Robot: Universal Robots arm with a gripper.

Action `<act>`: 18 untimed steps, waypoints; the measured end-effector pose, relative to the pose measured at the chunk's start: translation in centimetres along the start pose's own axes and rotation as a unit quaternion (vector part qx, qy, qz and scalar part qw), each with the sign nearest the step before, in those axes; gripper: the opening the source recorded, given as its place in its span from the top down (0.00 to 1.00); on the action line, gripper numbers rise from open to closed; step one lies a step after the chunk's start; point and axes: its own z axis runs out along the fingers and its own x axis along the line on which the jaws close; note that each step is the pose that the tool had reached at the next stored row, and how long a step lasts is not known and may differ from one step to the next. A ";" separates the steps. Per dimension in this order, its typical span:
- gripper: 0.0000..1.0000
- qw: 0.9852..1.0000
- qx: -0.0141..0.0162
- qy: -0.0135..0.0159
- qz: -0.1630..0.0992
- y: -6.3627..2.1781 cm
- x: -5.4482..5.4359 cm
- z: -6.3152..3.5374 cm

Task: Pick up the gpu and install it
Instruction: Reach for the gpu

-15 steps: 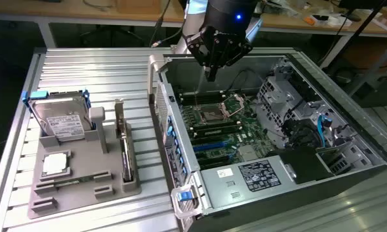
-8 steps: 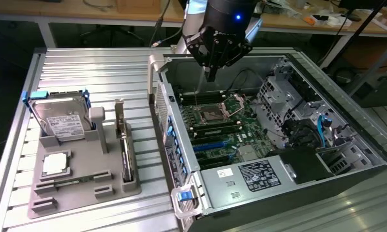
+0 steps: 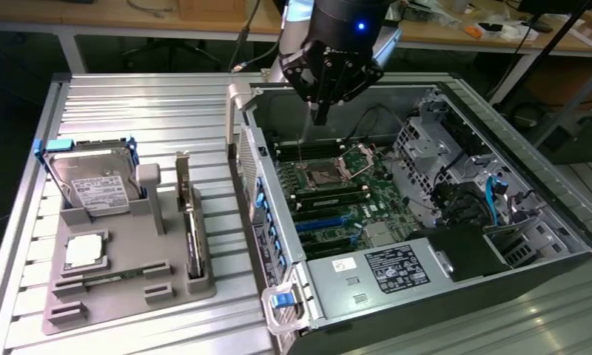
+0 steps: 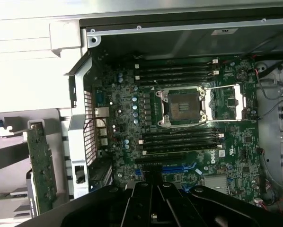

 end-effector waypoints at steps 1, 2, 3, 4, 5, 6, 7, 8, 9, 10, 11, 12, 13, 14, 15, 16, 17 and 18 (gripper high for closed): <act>0.89 1.000 0.000 0.000 0.000 -0.01 0.1 0.00; 0.89 1.000 0.000 0.000 0.000 -0.01 0.1 -0.01; 0.89 1.000 0.000 0.000 0.000 -0.02 0.2 -0.01; 0.89 1.000 0.000 0.000 0.000 -0.03 0.3 -0.01; 0.89 1.000 0.000 0.000 0.000 -0.03 0.4 -0.01; 0.89 1.000 0.000 0.000 0.000 -0.04 0.5 -0.02; 0.89 1.000 0.000 0.000 0.000 -0.05 0.7 -0.02; 0.89 1.000 0.000 0.000 0.000 -0.07 0.8 -0.03; 0.89 1.000 0.000 0.000 0.000 -0.08 1.0 -0.03; 0.89 1.000 0.000 0.000 0.000 -0.09 1.1 -0.03; 0.89 1.000 0.000 0.000 0.000 -0.10 1.3 -0.04; 0.89 1.000 0.000 0.000 0.000 -0.11 1.5 -0.05; 0.89 1.000 0.000 0.000 0.000 -0.13 1.7 -0.05; 0.89 1.000 0.000 0.000 0.000 -0.14 1.8 -0.05; 0.89 1.000 0.000 0.000 0.000 -0.16 2.1 -0.06; 0.89 1.000 0.000 0.000 0.000 -0.17 2.3 -0.07; 0.89 1.000 0.000 0.000 0.000 -0.19 2.5 -0.07; 0.89 1.000 0.000 0.000 0.000 -0.20 2.6 -0.07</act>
